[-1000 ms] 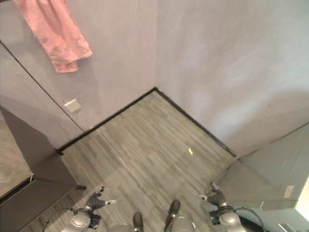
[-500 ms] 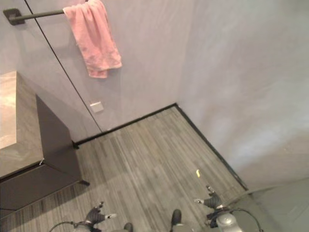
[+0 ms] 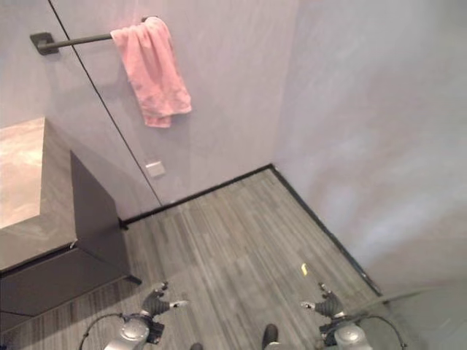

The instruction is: Put brush and paste in cup on sink, flatten towel.

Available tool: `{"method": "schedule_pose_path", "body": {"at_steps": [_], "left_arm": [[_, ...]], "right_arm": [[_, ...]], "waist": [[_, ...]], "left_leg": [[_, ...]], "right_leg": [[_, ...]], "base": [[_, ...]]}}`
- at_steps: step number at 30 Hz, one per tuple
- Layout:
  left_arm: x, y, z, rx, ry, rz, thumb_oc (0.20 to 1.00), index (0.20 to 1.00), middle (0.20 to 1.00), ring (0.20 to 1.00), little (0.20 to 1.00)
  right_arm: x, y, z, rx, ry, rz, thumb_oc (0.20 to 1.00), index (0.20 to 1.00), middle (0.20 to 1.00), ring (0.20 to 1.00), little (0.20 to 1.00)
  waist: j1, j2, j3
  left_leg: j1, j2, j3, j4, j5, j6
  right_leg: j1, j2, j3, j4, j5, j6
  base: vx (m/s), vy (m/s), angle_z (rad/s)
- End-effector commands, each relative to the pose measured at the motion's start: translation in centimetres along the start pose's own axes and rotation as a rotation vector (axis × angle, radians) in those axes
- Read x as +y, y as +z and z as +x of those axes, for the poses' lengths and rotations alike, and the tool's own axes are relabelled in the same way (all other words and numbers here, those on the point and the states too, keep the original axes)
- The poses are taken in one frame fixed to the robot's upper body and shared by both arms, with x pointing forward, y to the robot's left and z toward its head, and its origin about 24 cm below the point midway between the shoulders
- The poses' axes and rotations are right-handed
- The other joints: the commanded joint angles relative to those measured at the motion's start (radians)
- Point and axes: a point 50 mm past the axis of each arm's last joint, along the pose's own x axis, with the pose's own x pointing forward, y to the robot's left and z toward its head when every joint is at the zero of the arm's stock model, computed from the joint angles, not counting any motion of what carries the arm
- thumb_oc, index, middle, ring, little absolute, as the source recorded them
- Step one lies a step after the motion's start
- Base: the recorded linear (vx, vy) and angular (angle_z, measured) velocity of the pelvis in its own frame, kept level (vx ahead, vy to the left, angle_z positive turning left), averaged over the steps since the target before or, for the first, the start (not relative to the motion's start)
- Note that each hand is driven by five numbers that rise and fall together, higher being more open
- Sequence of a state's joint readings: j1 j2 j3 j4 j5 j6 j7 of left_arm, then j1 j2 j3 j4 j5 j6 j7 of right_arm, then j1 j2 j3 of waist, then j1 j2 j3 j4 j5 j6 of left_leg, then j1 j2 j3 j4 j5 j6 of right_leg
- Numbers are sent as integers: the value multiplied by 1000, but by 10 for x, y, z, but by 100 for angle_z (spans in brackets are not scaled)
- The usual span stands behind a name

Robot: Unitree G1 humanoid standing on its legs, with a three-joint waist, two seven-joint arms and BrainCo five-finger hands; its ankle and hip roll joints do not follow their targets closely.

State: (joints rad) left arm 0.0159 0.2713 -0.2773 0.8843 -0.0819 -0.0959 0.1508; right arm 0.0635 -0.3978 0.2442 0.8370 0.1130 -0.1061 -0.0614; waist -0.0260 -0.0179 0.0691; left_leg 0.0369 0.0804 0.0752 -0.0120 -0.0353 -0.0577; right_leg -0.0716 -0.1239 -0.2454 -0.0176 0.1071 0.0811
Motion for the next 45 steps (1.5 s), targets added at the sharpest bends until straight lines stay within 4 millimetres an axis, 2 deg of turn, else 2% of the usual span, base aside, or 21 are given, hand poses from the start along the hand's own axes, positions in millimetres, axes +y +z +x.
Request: {"method": "schedule_pose_path", "body": {"at_steps": [1, 5, 6, 7, 12, 17, 22, 26, 27, 32, 34, 35, 37, 39, 40, 41, 42, 43, 45], "left_arm": [[30, 10, 3, -63, 111, -47, 1000, 1000, 1000, 1000, 1000], [39, 5, 3, -38, 166, -88, 1000, 1000, 1000, 1000, 1000], [5, 27, 8, -100, -15, 11, 1000, 1000, 1000, 1000, 1000], [3, 20, 7, -73, -19, 20, 1000, 1000, 1000, 1000, 1000], [5, 11, 5, -42, -15, 30, 1000, 1000, 1000, 1000, 1000], [6, 15, 6, -60, -18, 52, 1000, 1000, 1000, 1000, 1000], [9, 24, 7, -94, -21, 70, 1000, 1000, 1000, 1000, 1000], [23, 34, 4, -161, -3, 125, 1000, 1000, 1000, 1000, 1000], [25, 34, 4, -162, -1, 127, 1000, 1000, 1000, 1000, 1000], [33, 35, 1, -177, 12, 125, 1000, 1000, 1000, 1000, 1000], [34, 35, 2, -171, 22, 116, 1000, 1000, 1000, 1000, 1000], [35, 37, 2, -177, 24, 114, 1000, 1000, 1000, 1000, 1000], [34, 37, 2, -179, 22, 119, 1000, 1000, 1000, 1000, 1000], [32, 41, 3, -189, 3, 154, 1000, 1000, 1000, 1000, 1000], [31, 41, 4, -186, 6, 161, 1000, 1000, 1000, 1000, 1000], [31, 41, 4, -186, 6, 161, 1000, 1000, 1000, 1000, 1000], [31, 38, 4, -171, 10, 160, 1000, 1000, 1000, 1000, 1000], [30, 39, 4, -176, 7, 153, 1000, 1000, 1000, 1000, 1000], [27, 42, 5, -184, -4, 151, 1000, 1000, 1000, 1000, 1000]], "right_arm": [[1, 15, 4, -67, -22, 66, 1000, 1000, 1000, 1000, 1000], [9, 15, 6, -58, -2, 39, 1000, 1000, 1000, 1000, 1000], [8, -5, 8, 77, -39, 110, 1000, 1000, 1000, 1000, 1000], [8, -3, 8, 69, -30, 64, 1000, 1000, 1000, 1000, 1000], [9, -12, 6, 102, -30, 63, 1000, 1000, 1000, 1000, 1000], [7, -16, 5, 122, -32, 42, 1000, 1000, 1000, 1000, 1000], [1, -17, 6, 138, -45, 1, 1000, 1000, 1000, 1000, 1000], [-5, 8, 12, 35, -67, 6, 1000, 1000, 1000, 1000, 1000], [-5, 9, 12, 33, -64, 8, 1000, 1000, 1000, 1000, 1000], [-2, 20, 11, -29, -41, -16, 1000, 1000, 1000, 1000, 1000], [0, 22, 10, -50, -37, -9, 1000, 1000, 1000, 1000, 1000], [3, 26, 10, -67, -31, -19, 1000, 1000, 1000, 1000, 1000], [3, 25, 9, -70, -28, -29, 1000, 1000, 1000, 1000, 1000], [3, 18, 6, -57, -19, -29, 1000, 1000, 1000, 1000, 1000], [5, 15, 6, -46, -19, -18, 1000, 1000, 1000, 1000, 1000], [5, 15, 6, -46, -19, -18, 1000, 1000, 1000, 1000, 1000], [6, 14, 6, -38, -17, -19, 1000, 1000, 1000, 1000, 1000], [5, 15, 6, -45, -18, -20, 1000, 1000, 1000, 1000, 1000], [2, 14, 6, -47, -27, -5, 1000, 1000, 1000, 1000, 1000]], "waist": [[0, -54, -15], [8, -51, -25], [-14, -26, -14], [-9, -27, -15], [-5, -33, -19], [-4, -38, -14], [2, -40, -1], [8, -38, 17], [10, -38, 20], [10, -33, 36], [3, -32, 49], [-6, -26, 64], [-9, -24, 66], [-32, -17, 66], [-36, -16, 61], [-36, -17, 62], [-29, -20, 59], [-30, -19, 59], [-50, -15, 63]], "left_leg": [[-1, -55, -1, -3, 17, 24], [25, -57, -2, -52, 34, 26], [-24, -5, 39, -12, 54, -2], [-8, -5, 45, -24, 52, -1], [8, -8, 49, -40, 52, 2], [0, -15, 41, -18, 36, 8], [-28, -60, 16, 43, -6, 39], [-36, -99, 19, 57, -25, 68], [-37, -106, 19, 57, -27, 74], [-42, -135, 8, 69, -40, 93], [-38, -149, 2, 74, -45, 105], [-42, -153, -3, 79, -44, 110], [-44, -155, -2, 83, -46, 114], [-42, -162, -20, 87, -48, 119], [-36, -164, -19, 81, -46, 121], [-34, -164, -19, 81, -48, 120], [-20, -166, -5, 67, -46, 121], [-12, -167, -3, 61, -41, 118], [5, -178, -18, 69, -36, 110]], "right_leg": [[43, -21, 46, 58, -41, 65], [51, -28, 54, 42, -30, 74], [83, -8, 15, -24, -58, 46], [89, -13, 17, -23, -53, 53], [92, -21, 14, -12, -51, 63], [87, -35, 5, 19, -58, 70], [76, -80, 2, 78, -51, 88], [44, -122, 27, 121, 12, 114], [38, -128, 35, 128, 23, 116], [8, -149, 63, 190, 41, 113], [-11, -157, 83, 229, 66, 111], [-36, -145, 108, 266, 72, 104], [-43, -135, 120, 283, 60, 99], [-63, -47, 183, 330, -30, 70], [-74, -8, 177, 337, -58, 57], [-75, -8, 178, 340, -61, 57], [-91, 8, 110, 352, -63, 52], [-114, 28, 85, 362, -58, 49], [-159, 66, 87, 352, -53, 50]], "base": [[14, 115, -32], [4, 53, -9], [69, 68, -4], [61, 48, -2], [48, 53, -3], [9, 52, 2], [-16, 150, 14], [-16, 227, 10], [-4, 201, -5], [12, 154, -7], [6, 181, 1], [0, 173, 1], [21, 141, 9], [76, 175, 2], [62, 85, 13], [70, 93, 35], [56, 73, 35], [72, 93, -2], [105, 68, -32]]}}
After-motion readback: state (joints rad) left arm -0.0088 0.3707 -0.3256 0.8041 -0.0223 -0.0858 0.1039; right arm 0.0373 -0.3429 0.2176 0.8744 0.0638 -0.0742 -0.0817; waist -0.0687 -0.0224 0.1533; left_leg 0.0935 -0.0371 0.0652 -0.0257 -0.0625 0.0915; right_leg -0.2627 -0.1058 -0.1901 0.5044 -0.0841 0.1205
